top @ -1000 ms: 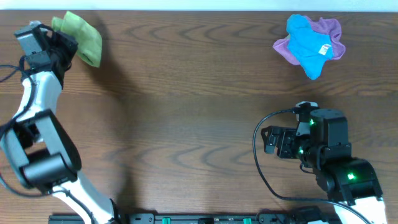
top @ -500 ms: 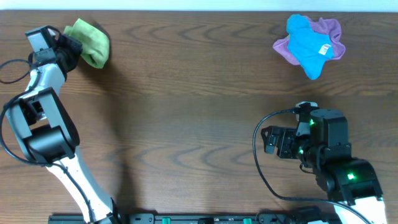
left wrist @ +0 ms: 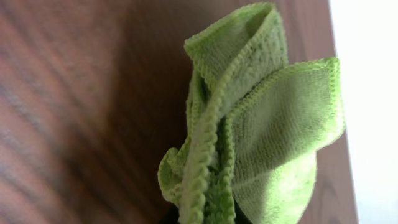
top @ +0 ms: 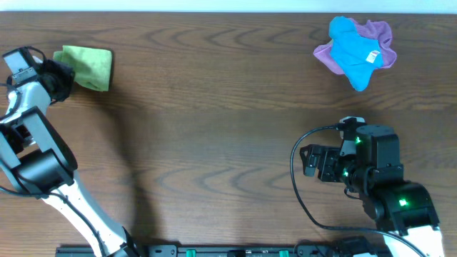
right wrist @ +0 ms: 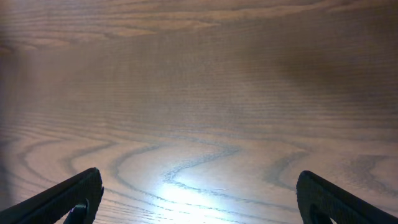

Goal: Fold the cloth
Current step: 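Lower the folded towel at the far left corner and open the left gripper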

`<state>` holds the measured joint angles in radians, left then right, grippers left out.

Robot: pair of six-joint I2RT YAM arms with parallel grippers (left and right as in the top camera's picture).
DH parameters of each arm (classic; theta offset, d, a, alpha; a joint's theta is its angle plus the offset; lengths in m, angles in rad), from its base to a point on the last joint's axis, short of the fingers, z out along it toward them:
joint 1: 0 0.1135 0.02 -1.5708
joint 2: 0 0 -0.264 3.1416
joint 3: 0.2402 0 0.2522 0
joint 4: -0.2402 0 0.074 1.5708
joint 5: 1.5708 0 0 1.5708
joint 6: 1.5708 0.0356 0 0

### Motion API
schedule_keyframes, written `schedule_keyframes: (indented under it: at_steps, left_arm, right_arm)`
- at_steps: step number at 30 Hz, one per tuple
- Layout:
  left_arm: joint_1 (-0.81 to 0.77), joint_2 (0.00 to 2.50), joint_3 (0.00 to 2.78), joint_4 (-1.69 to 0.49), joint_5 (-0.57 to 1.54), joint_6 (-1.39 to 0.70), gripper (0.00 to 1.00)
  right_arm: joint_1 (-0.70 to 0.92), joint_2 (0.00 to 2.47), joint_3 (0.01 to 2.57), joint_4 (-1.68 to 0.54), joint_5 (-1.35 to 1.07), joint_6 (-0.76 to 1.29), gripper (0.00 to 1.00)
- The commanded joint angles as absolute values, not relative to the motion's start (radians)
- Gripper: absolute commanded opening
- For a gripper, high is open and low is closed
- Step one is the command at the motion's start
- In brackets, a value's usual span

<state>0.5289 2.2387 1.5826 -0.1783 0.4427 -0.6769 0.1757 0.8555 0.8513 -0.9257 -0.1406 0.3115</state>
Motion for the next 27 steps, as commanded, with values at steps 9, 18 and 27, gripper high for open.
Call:
schedule_keyframes:
  at_steps: [9,18,27]
  left_arm:
    - [0.537,2.255,1.607,-0.209,0.437,-0.604,0.24]
    - [0.566,2.230,1.607,-0.277,0.434,-0.582,0.95]
    - [0.594,2.061,1.607,-0.456,0.366,-0.471,0.95]
  right_arm:
    - [0.169,0.851,0.845,-0.927,-0.138,0.329,0.99]
    - [0.169,0.851,0.845,-0.927,-0.138,0.329,0.99]
    - [0.169,0.851,0.845,-0.927,-0.138,0.329,0.99]
